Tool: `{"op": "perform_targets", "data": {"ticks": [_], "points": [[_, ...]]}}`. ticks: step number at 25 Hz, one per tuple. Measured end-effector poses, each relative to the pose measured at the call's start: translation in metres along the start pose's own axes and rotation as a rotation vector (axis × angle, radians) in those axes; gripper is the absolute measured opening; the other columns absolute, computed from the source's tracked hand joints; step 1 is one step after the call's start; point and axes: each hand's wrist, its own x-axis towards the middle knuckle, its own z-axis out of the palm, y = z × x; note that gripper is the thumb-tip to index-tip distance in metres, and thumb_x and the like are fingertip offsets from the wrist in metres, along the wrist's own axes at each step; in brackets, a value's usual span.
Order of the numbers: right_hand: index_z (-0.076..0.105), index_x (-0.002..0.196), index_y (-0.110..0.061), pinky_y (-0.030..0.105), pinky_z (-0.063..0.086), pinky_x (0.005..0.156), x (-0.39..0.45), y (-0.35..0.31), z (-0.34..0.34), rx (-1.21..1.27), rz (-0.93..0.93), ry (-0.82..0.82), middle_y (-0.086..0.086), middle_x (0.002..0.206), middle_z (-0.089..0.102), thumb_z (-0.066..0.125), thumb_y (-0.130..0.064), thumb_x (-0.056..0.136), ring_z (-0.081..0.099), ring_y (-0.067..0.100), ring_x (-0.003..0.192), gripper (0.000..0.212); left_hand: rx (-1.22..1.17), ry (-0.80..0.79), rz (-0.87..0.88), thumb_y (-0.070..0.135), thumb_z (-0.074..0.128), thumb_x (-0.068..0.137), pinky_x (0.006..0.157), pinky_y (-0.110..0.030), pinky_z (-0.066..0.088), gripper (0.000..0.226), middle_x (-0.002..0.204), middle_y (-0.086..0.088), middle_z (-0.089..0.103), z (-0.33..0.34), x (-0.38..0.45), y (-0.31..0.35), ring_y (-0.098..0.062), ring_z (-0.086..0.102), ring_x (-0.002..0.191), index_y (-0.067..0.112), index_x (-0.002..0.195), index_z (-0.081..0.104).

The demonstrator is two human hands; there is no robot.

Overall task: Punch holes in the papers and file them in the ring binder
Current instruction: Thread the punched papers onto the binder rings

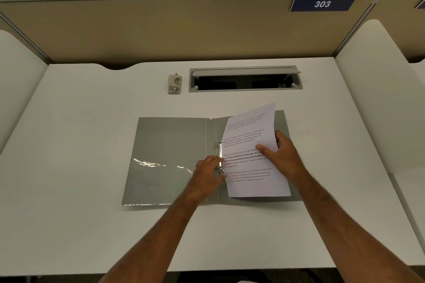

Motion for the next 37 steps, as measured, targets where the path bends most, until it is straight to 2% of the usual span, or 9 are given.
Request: {"op": "perform_targets", "data": {"ticks": [5,7,9,11,15,20,27,34,37], "points": [[0.055,0.117,-0.024,0.011,0.054,0.058,0.002,0.001,0.0,0.0,0.01,0.006,-0.018,0.101,0.066,0.077,-0.026,0.088,0.07,0.002,0.083,0.037,-0.115,0.153,-0.084,0.025,0.065,0.097,0.108,-0.037,0.043,0.036,0.14,0.004,0.052,-0.021,0.037,0.013,-0.018,0.042,0.132,0.022,0.133,0.059],[0.055,0.117,-0.024,0.011,0.053,0.057,0.004,0.001,-0.001,0.0,0.017,0.003,-0.018,0.101,0.066,0.077,-0.027,0.088,0.07,0.002,0.082,0.036,-0.145,0.126,-0.134,0.025,0.058,0.1,0.107,-0.036,0.039,0.031,0.137,0.004,0.052,-0.028,0.056,0.018,-0.018,0.041,0.131,0.021,0.13,0.062],[0.055,0.117,-0.024,0.011,0.053,0.057,0.005,0.002,0.0,-0.01,0.023,0.005,-0.016,0.102,0.067,0.077,-0.028,0.088,0.07,0.003,0.083,0.037,-0.154,0.058,-0.194,0.027,0.051,0.1,0.1,-0.039,0.044,0.02,0.12,0.003,0.059,-0.032,0.073,0.021,-0.02,0.049,0.119,0.025,0.108,0.069],[0.054,0.119,-0.024,0.012,0.054,0.058,0.007,0.003,0.001,-0.019,0.031,0.004,-0.013,0.105,0.067,0.077,-0.03,0.088,0.07,0.004,0.085,0.039,-0.19,0.0,-0.268,0.027,0.047,0.098,0.084,-0.037,0.049,0.025,0.1,-0.003,0.069,-0.031,0.087,0.019,-0.024,0.059,0.099,0.022,0.083,0.067],[0.055,0.124,-0.022,0.015,0.056,0.061,0.008,0.006,0.001,-0.006,0.034,0.014,-0.01,0.111,0.067,0.077,-0.032,0.087,0.071,0.007,0.089,0.044,-0.444,-0.032,-0.376,0.022,0.061,0.099,0.093,-0.031,0.048,0.019,0.111,-0.003,0.074,-0.028,0.097,0.015,-0.021,0.067,0.109,0.01,0.105,0.074],[0.053,0.122,-0.024,0.01,0.053,0.056,0.01,0.009,-0.004,-0.027,0.049,0.013,-0.011,0.109,0.065,0.077,-0.032,0.088,0.068,0.002,0.086,0.043,-0.494,-0.052,-0.386,0.022,0.067,0.097,0.099,-0.033,0.046,0.012,0.108,-0.002,0.076,-0.027,0.103,0.012,-0.017,0.067,0.107,0.013,0.099,0.074],[0.054,0.123,-0.022,0.016,0.055,0.066,0.016,0.015,-0.005,-0.044,0.055,-0.008,-0.006,0.117,0.067,0.077,-0.032,0.087,0.069,0.005,0.093,0.044,-0.486,-0.068,-0.401,0.023,0.064,0.1,0.094,-0.03,0.04,0.023,0.114,-0.003,0.074,-0.026,0.105,0.008,-0.014,0.063,0.107,0.007,0.114,0.073],[0.053,0.122,-0.026,0.013,0.054,0.062,0.017,0.019,-0.01,-0.061,0.072,-0.008,-0.01,0.113,0.065,0.077,-0.032,0.087,0.067,0.001,0.09,0.043,-0.493,-0.021,-0.393,0.018,0.069,0.096,0.095,-0.028,0.043,0.023,0.114,-0.002,0.073,-0.023,0.106,0.01,-0.015,0.063,0.109,0.007,0.115,0.073],[0.052,0.121,-0.027,0.01,0.052,0.058,0.016,0.026,-0.01,-0.059,0.088,0.0,-0.011,0.112,0.064,0.077,-0.032,0.088,0.066,0.0,0.088,0.042,-0.489,-0.021,-0.348,0.012,0.073,0.092,0.086,-0.02,0.046,0.024,0.108,-0.001,0.072,-0.024,0.101,0.012,-0.014,0.063,0.103,0.008,0.115,0.072]]}}
